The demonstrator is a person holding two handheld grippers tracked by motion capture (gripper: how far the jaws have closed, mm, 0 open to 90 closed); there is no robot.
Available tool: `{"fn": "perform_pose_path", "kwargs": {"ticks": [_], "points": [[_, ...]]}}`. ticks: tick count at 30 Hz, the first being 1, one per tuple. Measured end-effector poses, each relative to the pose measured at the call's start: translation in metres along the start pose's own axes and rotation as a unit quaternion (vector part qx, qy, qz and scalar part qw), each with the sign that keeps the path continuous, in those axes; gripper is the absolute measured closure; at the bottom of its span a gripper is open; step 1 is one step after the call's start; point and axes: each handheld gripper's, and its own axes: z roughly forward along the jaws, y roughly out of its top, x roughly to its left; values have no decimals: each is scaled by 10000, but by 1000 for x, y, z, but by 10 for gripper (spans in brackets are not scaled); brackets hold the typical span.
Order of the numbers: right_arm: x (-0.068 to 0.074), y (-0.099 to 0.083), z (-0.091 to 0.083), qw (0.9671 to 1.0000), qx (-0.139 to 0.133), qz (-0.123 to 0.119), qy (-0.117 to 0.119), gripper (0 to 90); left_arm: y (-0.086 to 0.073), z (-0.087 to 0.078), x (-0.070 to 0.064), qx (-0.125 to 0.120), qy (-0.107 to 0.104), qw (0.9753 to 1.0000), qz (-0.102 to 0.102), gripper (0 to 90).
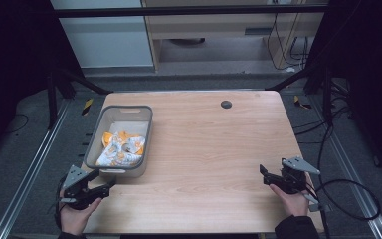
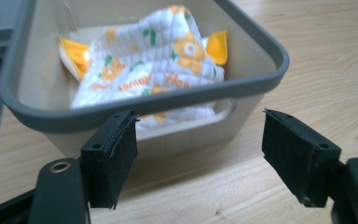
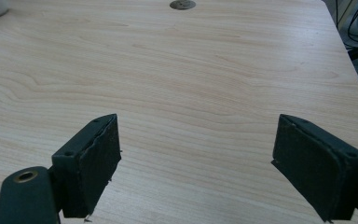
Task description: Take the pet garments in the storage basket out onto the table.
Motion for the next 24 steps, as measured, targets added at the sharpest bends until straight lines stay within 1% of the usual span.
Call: {"fn": "perform_pose_path", "kwargs": {"ticks": [1,2,3,4,5,6,7,8,9,11,12,15,18,20,22,23,24], "points": [[0,0,0,10000,12,27,18,148,3,-2,0,-46,-31,10000,-19,257],[0,0,0,10000,11,-9,8,148,3,-2,0,-46,-31,10000,-19,255],[1,-1,0,10000,20,-42,0,147,9,-5,1,-128,-36,9999,-1,256],[1,-1,0,10000,20,-42,0,147,9,-5,1,-128,-36,9999,-1,256],[2,-1,-1,10000,22,-13,25,147,13,-7,2,-136,-35,9999,47,256],[4,-2,-1,10000,9,23,84,148,15,-8,3,-130,-13,9999,75,255],[4,-2,-1,10000,9,23,84,148,17,-9,4,-128,-1,9999,80,255],[5,-2,-1,10000,8,-24,90,150,22,-10,7,-135,14,9999,65,255],[6,-2,-1,9999,-6,-51,88,151,25,-10,9,-125,43,9999,72,255],[6,-2,-1,10000,-9,-45,79,152,32,-11,12,-187,110,9998,45,255],[6,-2,0,10000,12,-67,69,152,36,-11,13,-212,106,9997,8,255],[6,-2,-1,10000,46,-63,28,152,44,-11,14,-254,111,9996,23,255],[6,-2,-1,10000,15,-81,19,149,58,-9,16,-333,89,9994,54,254],[7,-2,-1,10000,43,-55,40,144,60,-8,17,-352,88,9993,48,253],[7,-3,0,9999,90,-59,46,140,66,-3,20,-359,82,9993,35,253],[6,-3,1,9999,87,-112,30,139,66,-3,20,-359,82,9993,35,253],[7,-3,1,9999,103,-92,44,140,70,1,22,-357,89,9993,18,253]]}}
